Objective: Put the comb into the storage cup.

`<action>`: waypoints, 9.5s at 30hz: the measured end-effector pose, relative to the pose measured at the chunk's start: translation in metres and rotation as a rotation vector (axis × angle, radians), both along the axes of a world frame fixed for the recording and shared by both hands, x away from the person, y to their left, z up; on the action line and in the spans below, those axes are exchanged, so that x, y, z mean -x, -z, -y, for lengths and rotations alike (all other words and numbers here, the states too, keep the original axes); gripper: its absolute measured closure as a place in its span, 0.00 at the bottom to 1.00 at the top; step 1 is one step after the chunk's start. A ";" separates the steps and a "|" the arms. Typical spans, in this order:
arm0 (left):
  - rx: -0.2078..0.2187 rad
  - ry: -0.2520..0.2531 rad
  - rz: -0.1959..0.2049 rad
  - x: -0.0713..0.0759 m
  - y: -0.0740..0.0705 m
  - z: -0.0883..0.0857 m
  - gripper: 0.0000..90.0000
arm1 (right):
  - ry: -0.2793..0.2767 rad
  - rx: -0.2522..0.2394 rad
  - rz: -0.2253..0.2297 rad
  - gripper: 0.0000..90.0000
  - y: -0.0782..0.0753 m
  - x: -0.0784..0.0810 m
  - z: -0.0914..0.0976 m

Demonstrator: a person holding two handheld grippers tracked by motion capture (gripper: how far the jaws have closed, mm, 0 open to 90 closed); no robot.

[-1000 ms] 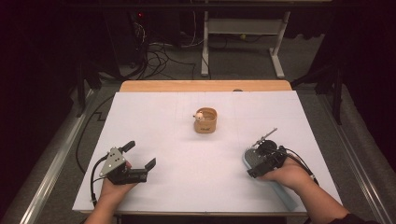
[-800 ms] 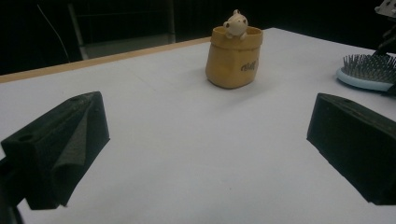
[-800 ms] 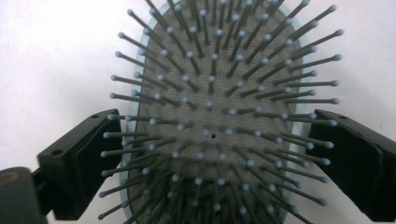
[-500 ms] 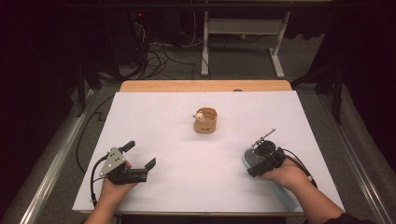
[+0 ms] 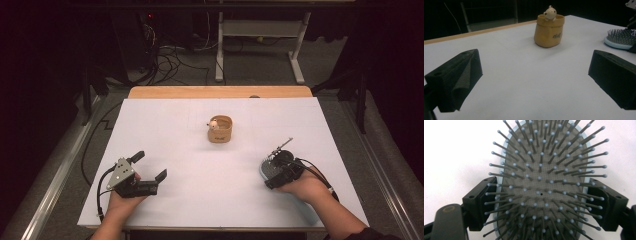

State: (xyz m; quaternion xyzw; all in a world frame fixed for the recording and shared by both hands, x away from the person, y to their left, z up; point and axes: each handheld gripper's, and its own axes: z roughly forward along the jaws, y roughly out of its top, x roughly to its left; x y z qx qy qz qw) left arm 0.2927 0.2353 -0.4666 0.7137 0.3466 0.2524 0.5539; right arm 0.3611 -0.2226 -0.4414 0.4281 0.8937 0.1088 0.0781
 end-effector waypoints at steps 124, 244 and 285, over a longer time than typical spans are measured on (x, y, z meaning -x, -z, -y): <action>-0.023 0.022 -0.017 0.002 -0.008 0.011 0.00 | 0.109 -0.665 0.819 0.23 -0.052 0.024 0.014; 0.067 0.222 0.033 -0.010 -0.078 0.093 0.02 | -0.186 -0.745 0.939 0.23 -0.039 0.038 -0.131; 0.088 0.276 -0.011 -0.023 -0.100 0.114 0.17 | -0.227 -0.750 0.930 0.23 -0.037 0.044 -0.143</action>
